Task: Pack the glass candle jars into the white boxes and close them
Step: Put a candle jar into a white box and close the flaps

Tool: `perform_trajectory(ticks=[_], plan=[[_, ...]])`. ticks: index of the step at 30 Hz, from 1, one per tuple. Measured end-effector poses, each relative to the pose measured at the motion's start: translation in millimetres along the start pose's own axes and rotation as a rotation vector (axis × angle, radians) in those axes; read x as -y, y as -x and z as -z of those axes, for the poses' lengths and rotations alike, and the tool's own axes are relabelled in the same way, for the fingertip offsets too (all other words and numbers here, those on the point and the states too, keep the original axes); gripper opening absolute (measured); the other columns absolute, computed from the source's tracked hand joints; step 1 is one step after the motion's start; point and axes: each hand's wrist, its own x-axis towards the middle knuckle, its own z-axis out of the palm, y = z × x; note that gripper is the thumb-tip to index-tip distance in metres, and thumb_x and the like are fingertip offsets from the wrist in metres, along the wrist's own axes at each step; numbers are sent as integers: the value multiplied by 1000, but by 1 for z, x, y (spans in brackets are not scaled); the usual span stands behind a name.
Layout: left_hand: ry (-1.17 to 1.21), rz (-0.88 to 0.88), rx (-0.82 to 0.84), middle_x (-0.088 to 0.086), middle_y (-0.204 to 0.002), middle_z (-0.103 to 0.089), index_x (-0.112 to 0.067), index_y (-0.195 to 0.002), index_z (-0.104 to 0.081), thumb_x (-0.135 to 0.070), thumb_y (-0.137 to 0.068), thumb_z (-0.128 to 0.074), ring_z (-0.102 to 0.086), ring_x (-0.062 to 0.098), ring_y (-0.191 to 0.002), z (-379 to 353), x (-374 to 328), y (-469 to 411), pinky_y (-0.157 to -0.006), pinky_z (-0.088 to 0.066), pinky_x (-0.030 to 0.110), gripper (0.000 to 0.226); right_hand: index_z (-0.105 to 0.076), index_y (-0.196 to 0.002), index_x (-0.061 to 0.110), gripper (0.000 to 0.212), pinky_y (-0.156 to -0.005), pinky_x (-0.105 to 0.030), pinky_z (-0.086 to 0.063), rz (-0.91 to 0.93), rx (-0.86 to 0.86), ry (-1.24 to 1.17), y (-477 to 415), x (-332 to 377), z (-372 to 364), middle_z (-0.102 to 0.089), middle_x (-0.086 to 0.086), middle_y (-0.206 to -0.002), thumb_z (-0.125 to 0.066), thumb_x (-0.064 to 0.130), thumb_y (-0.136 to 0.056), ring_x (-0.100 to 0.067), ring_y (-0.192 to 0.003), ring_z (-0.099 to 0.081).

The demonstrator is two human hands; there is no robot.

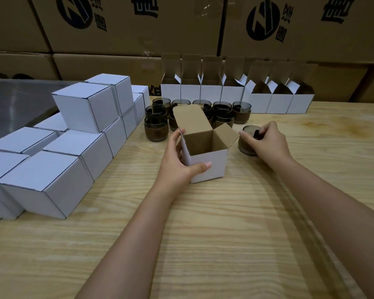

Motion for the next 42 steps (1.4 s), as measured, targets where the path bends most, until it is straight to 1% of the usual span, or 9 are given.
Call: perform_trajectory(ticks=[5, 9, 12, 16, 22, 26, 34, 37, 42], plan=[[0, -8, 10, -3, -142, -44, -39, -135, -35, -13, -60, -87, -48, 16, -127, 3, 2, -1, -100, -48, 42, 94, -34, -130, 23, 63, -82, -28, -38, 22, 143, -219, 5, -10, 15, -43, 4, -118, -72, 38, -81, -15, -105, -46], [-8, -3, 44, -7, -134, -50, -37, -139, -34, -6, -64, -85, -50, 11, -124, 4, 2, -1, -97, -51, 33, 96, -47, -127, 27, 45, -85, -26, -40, 55, 188, -220, 10, -13, 21, -47, 2, -126, -65, 27, -86, -16, -116, -45], [0, 0, 67, -13, -128, -51, -36, -141, -33, -3, -66, -83, -51, 6, -121, 5, 0, -1, -89, -53, 22, 95, -52, -119, 33, 34, -77, -28, -42, 65, 215, -139, 14, -8, 23, -47, 3, -118, -59, 31, -85, -24, -123, -39], [7, -15, 81, -19, -122, -51, -33, -141, -33, 2, -68, -80, -50, -1, -117, 5, -1, -1, -81, -51, 12, 93, -49, -128, 30, 56, -95, -38, -33, 140, 108, 223, 17, 3, 22, -47, -2, -131, -60, 59, -81, -26, -129, -26], [2, -2, 81, -18, -122, -52, -34, -141, -34, -1, -66, -82, -51, 0, -115, 6, 0, -2, -85, -52, 17, 95, -51, -129, 22, 59, -95, -41, -38, 93, 102, 326, 15, 20, 28, -54, -10, -125, -63, 56, -82, -32, -124, -37], [-54, -2, 71, -9, -132, -52, -37, -140, -35, -11, -62, -87, -49, 10, -124, 6, 2, -2, -96, -51, 31, 97, -63, -113, 16, 51, -64, -32, -46, 100, -26, 347, 13, 48, 50, -60, -11, -102, -57, 58, -85, -29, -97, -54], [-163, -16, 38, -9, -143, -43, -42, -141, -31, -27, -58, -90, -43, 11, -129, 1, 2, -2, -102, -46, 36, 103, -47, -66, 15, 51, -51, -28, -30, 321, -109, 515, 24, 141, 68, -48, -6, -72, -45, 62, -84, -23, -61, -45], [-173, -25, 36, -9, -143, -44, -41, -141, -31, -30, -57, -91, -43, 11, -130, 1, 2, -2, -101, -46, 36, 104, -40, -64, 16, 49, -49, -26, -23, 379, -22, 611, 38, 160, 47, -37, -4, -67, -43, 60, -85, -19, -56, -36], [-153, -41, 37, -14, -136, -50, -37, -141, -35, -31, -56, -90, -47, 1, -123, 2, 3, -2, -97, -49, 32, 101, -42, -67, 13, 47, -48, -25, -24, 389, 59, 721, 50, 154, 6, -39, -4, -68, -37, 54, -90, -18, -57, -37]])
